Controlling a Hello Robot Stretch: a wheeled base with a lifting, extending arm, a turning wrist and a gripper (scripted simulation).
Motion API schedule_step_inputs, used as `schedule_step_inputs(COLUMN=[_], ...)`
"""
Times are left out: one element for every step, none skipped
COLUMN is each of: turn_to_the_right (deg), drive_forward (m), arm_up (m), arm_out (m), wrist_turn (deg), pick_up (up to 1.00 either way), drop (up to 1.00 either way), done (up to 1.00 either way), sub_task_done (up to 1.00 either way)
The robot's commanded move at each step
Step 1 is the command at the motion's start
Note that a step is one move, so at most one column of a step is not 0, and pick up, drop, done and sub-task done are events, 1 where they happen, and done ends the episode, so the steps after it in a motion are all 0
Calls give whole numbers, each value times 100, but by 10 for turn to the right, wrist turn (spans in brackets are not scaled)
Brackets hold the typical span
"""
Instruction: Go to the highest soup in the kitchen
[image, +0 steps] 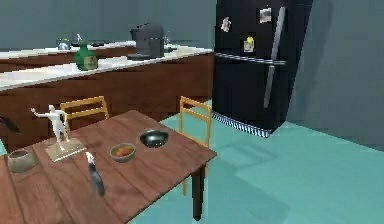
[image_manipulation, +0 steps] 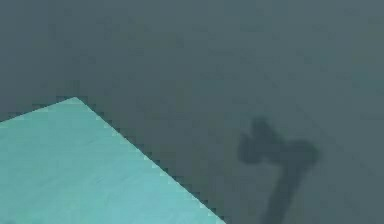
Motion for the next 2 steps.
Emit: schedule_step_inputs(turn_to_the_right=[-450, -450], drive_forward=[0, 0], arm_up=[0, 0], arm_out=[0, 0], wrist_turn=[0, 0], pick_up=[0, 0], drop=[0, 0], done=[0, 0], sub_task_done=[0, 0])
